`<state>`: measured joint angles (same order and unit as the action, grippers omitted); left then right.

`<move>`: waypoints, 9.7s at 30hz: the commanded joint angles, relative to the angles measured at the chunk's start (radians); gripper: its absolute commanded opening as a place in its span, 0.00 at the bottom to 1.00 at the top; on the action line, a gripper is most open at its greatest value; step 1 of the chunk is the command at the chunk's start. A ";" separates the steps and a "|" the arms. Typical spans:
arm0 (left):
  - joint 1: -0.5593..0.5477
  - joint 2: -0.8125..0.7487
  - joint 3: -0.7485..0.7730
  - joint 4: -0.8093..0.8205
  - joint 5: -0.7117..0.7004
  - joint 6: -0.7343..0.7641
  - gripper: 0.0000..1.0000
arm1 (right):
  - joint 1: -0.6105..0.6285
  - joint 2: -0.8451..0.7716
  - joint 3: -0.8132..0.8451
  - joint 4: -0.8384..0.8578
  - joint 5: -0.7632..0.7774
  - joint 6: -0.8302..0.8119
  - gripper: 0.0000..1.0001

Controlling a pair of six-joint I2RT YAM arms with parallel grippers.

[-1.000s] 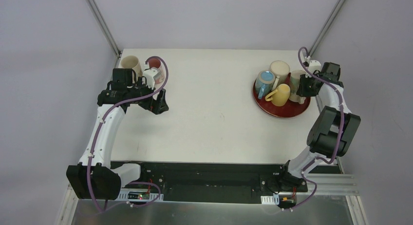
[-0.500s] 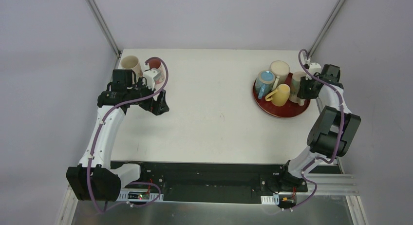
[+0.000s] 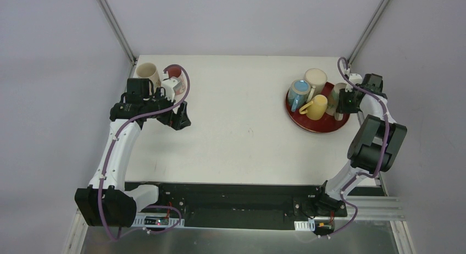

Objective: Turn the mug right side up
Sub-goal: Pick up the cup from the tray, then place the cup at the center of the board, then turn over the cup at the center of the board.

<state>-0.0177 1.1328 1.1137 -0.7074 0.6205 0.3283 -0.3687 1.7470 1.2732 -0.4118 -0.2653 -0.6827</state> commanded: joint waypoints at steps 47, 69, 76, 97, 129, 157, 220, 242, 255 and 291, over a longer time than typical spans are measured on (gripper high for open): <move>0.011 -0.013 -0.005 0.029 0.034 -0.007 0.99 | 0.074 0.053 0.124 -0.017 0.124 -0.031 0.00; 0.010 -0.016 -0.002 0.031 0.050 -0.011 0.99 | 0.073 -0.162 0.056 0.138 0.063 -0.020 0.00; 0.010 -0.017 0.002 0.031 0.056 -0.014 0.99 | 0.073 -0.206 0.072 0.149 0.050 0.015 0.00; 0.010 -0.017 -0.002 0.046 0.089 -0.037 0.99 | 0.136 -0.410 0.121 0.129 -0.073 0.208 0.00; 0.010 -0.075 -0.066 0.111 0.117 -0.077 0.99 | 0.791 -0.393 0.064 0.182 0.123 0.288 0.00; 0.031 -0.069 -0.073 0.115 0.096 -0.065 0.99 | 0.923 -0.284 -0.415 0.885 0.359 0.421 0.00; 0.032 -0.106 -0.094 0.132 0.125 -0.065 1.00 | 0.923 -0.076 -0.079 0.062 0.440 0.481 0.54; 0.031 -0.101 -0.089 0.134 0.135 -0.069 1.00 | 0.923 -0.077 -0.086 0.138 0.518 0.375 0.00; 0.021 -0.005 -0.007 0.134 0.180 -0.092 1.00 | 0.925 -0.246 -0.160 0.332 0.472 0.165 0.00; -0.338 0.298 0.089 1.125 0.496 -1.044 1.00 | 0.523 -0.527 0.137 0.402 -0.258 1.081 0.00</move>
<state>-0.3511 1.3998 1.3285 -0.1432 1.0622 -0.2371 0.1761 1.2842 1.4326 -0.2687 -0.3378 0.1532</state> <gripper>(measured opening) 0.996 0.280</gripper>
